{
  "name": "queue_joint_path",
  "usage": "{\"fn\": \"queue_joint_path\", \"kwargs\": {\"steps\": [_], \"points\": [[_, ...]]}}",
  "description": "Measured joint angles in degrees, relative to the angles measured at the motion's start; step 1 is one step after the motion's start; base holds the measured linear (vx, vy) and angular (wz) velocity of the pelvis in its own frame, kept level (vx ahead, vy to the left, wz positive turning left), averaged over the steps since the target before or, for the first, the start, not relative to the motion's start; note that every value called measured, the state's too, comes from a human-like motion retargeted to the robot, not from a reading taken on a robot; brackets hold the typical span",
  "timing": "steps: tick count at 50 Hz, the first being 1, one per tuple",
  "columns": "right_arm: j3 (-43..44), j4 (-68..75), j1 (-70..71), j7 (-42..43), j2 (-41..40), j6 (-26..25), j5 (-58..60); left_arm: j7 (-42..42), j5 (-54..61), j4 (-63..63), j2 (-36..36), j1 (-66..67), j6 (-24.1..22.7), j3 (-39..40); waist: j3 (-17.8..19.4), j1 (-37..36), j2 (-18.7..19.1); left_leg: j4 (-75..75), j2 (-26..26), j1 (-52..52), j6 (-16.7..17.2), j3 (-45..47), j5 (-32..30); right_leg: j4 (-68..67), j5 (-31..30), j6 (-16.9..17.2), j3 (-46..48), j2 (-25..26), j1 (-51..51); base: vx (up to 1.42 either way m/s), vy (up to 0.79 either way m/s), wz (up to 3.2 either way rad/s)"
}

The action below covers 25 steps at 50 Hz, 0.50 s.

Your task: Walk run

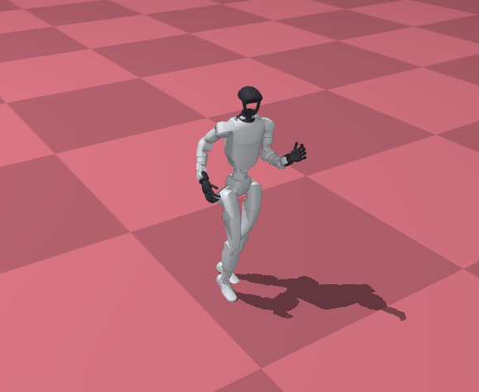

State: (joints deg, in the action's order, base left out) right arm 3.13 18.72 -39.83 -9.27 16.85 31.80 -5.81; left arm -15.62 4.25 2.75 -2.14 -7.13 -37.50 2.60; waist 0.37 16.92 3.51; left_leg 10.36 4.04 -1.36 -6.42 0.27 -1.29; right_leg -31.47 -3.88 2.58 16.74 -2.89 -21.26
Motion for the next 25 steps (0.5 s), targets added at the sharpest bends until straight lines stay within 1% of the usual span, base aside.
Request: {"fn": "queue_joint_path", "kwargs": {"steps": [2,3,5,6,7,8,9,10,11,12,13,15,17,18,20,21,22,23,25], "points": [[2.14,-1.66,-0.84,-0.30,-0.02,-0.57,-0.34,0.78,-1.82,2.23,-3.26,1.44,0.57,0.36,-0.24,3.82,1.31,-1.76,-0.04,3.87,3.16,-0.99,-7.42,11.21,3.03,-0.93,-2.80,0.98,-2.23,1.54,-0.61,0.56],[2.83,-2.70,-0.35,0.02,-0.36,-1.14,-0.17,1.47,-2.41,3.06,-5.17,2.73,1.11,0.71,-0.44,5.22,1.80,-2.57,-0.06,5.75,4.73,-1.30,-11.29,16.37,5.33,-0.88,-6.45,2.19,-2.94,1.36,-0.51,0.12],[3.09,-5.36,1.61,2.43,-1.53,-1.73,0.96,2.28,-2.55,3.27,-9.08,5.97,2.22,1.11,-0.92,6.84,2.90,-2.44,-0.55,8.80,7.99,-1.06,-18.12,23.98,8.94,1.21,-10.77,2.87,-3.23,1.21,-0.42,-0.29],[2.84,-6.95,3.24,4.69,-2.48,-1.58,2.18,2.63,-2.05,2.47,-10.71,7.66,2.69,1.00,-1.05,7.27,3.22,-0.66,-0.71,9.63,9.92,-0.47,-21.69,24.42,6.38,-1.97,-9.74,2.23,-3.40,1.25,-0.40,-0.43],[2.46,-8.48,4.99,7.17,-3.66,-1.38,3.71,3.30,-1.40,1.48,-12.24,9.41,3.08,0.88,-1.12,7.66,3.63,2.43,-1.03,9.88,12.07,0.17,-25.00,23.93,5.12,-5.97,-7.94,2.00,-3.47,1.41,-0.46,-0.39],[1.82,-9.91,6.96,10.08,-5.27,-1.06,5.89,4.64,-0.49,0.09,-13.55,11.28,3.32,0.73,-1.04,7.95,4.23,8.14,-1.66,8.96,14.66,0.91,-27.78,21.60,6.46,-11.61,-4.62,2.57,-3.34,1.53,-0.59,-0.82],[-0.08,-11.01,8.57,13.43,-7.02,-0.52,8.15,6.90,-0.01,-1.97,-14.34,14.12,3.11,1.08,-0.69,7.04,4.70,17.57,-3.07,7.23,15.85,3.56,-28.71,17.68,8.37,-13.75,-5.65,5.05,-2.34,1.58,-0.69,-1.45],[-2.62,-11.94,9.99,17.01,-8.83,0.14,10.44,9.63,0.25,-4.38,-14.86,17.46,2.67,1.68,-0.20,5.51,5.10,28.85,-4.88,5.09,16.33,7.16,-28.71,12.98,10.58,-14.13,-8.86,8.48,-0.91,1.72,-0.75,-1.21],[-3.98,-11.18,13.68,21.09,-10.95,1.21,10.78,12.02,-0.40,-8.59,-14.56,19.92,2.23,0.83,0.59,5.14,6.57,37.90,-8.32,2.21,16.57,5.68,-28.71,9.74,13.28,-13.96,-8.45,10.43,-0.30,1.75,-0.72,-0.56],[-4.93,-10.40,18.10,24.17,-12.71,2.74,10.13,14.29,-1.26,-12.90,-13.65,22.10,1.74,0.53,0.76,5.02,6.89,44.02,-9.21,-0.79,16.43,4.19,-28.71,8.06,15.30,-13.53,-8.40,10.59,0.82,1.51,-0.55,0.26],[-5.08,-9.56,23.95,25.23,-13.73,5.19,7.51,16.33,-2.50,-17.41,-11.54,23.72,1.15,1.35,-0.33,5.39,4.90,44.28,-5.02,-4.00,15.53,2.72,-28.71,9.54,15.94,-12.56,-9.05,7.19,2.94,1.16,-0.37,-0.19],[-10.97,-10.24,33.58,25.99,-15.56,8.87,2.27,20.02,-3.73,-22.82,-7.48,28.93,-0.08,1.77,-1.69,4.61,1.27,45.01,-0.65,-9.62,12.60,4.89,-24.56,11.92,16.71,-12.47,-13.24,5.20,6.97,1.06,-0.24,-1.06],[-14.06,-12.70,41.78,23.91,-16.15,11.26,-2.21,22.64,-3.50,-23.47,-4.00,35.12,-1.14,1.50,-1.21,2.07,0.57,45.29,-2.02,-16.59,9.05,6.92,-16.80,14.83,15.32,-12.51,-15.18,6.28,10.89,1.27,-0.17,-1.13],[-13.96,-14.41,45.33,22.42,-15.58,11.53,-3.65,22.93,-3.58,-23.13,-2.51,37.87,-1.58,1.89,-1.14,0.80,-0.22,43.71,-2.43,-19.87,7.66,7.81,-13.32,16.84,13.53,-12.13,-15.42,6.11,12.95,1.34,-0.20,-0.90],[-12.95,-17.92,51.54,18.71,-13.72,10.45,-4.34,22.03,-4.04,-22.23,-0.19,42.24,-2.35,3.45,-1.49,-3.37,-2.86,36.50,-3.24,-25.02,5.27,11.82,-7.83,21.19,7.33,-10.88,-16.72,5.84,17.02,1.20,-0.25,-1.14],[-11.95,-19.59,53.62,16.90,-12.31,8.95,-3.18,21.32,-4.50,-21.72,0.35,43.68,-2.49,4.11,-1.72,-6.06,-3.97,30.59,-3.67,-26.61,3.68,14.21,-6.45,22.97,3.47,-9.48,-15.47,5.24,19.12,1.46,-0.32,-1.25],[-10.84,-21.17,55.38,15.26,-10.82,7.18,-1.75,20.60,-4.89,-21.23,0.76,44.83,-2.51,4.60,-1.84,-8.39,-4.84,24.12,-3.72,-27.73,2.12,16.05,-5.23,24.58,-0.42,-8.11,-15.04,5.17,21.25,1.64,-0.34,-0.88],[-9.48,-22.58,56.51,13.95,-9.17,4.87,0.23,19.84,-5.18,-20.79,0.91,45.37,-2.28,4.76,-1.73,-9.97,-5.21,16.53,-2.99,-27.92,0.60,16.82,-4.36,25.83,-4.34,-6.78,-16.28,6.16,23.43,1.42,-0.30,-0.53],[-7.06,-25.02,57.41,12.64,-5.77,-0.70,5.29,18.42,-5.32,-19.65,1.12,44.68,-1.48,4.27,-1.08,-13.25,-6.27,3.31,-0.47,-27.39,-0.10,16.01,-1.87,27.61,-11.82,-3.83,-13.52,5.85,28.20,1.24,-0.26,-0.25]]}}
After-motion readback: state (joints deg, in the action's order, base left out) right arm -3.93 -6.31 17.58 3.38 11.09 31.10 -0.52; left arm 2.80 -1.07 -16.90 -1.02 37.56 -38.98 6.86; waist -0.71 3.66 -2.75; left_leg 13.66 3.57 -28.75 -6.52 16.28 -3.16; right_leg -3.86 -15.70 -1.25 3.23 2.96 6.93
